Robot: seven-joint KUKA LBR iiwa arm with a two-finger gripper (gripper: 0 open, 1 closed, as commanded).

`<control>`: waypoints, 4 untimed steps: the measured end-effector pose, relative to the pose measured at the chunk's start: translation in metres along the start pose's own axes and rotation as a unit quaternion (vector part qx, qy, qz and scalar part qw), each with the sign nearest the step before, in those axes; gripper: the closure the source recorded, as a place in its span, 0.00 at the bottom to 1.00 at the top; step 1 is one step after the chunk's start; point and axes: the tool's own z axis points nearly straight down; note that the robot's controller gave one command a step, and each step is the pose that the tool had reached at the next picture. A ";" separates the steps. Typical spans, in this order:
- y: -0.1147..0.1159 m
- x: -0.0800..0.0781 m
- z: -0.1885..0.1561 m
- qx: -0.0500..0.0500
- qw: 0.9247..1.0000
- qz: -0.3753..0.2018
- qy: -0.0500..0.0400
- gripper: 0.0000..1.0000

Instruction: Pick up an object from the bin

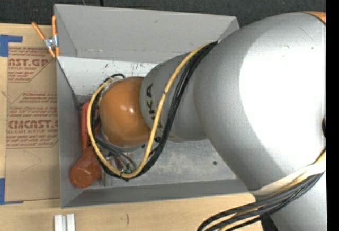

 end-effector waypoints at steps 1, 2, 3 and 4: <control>0.000 0.000 0.000 0.000 1.000 0.000 0.000 1.00; -0.005 0.004 -0.042 0.001 1.000 0.000 0.003 1.00; -0.012 0.002 -0.101 0.000 1.000 -0.014 0.001 1.00; -0.015 -0.001 -0.158 0.001 0.999 -0.039 0.004 1.00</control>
Offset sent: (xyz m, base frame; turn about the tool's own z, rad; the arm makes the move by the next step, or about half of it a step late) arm -0.0009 -0.0080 0.0638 0.0000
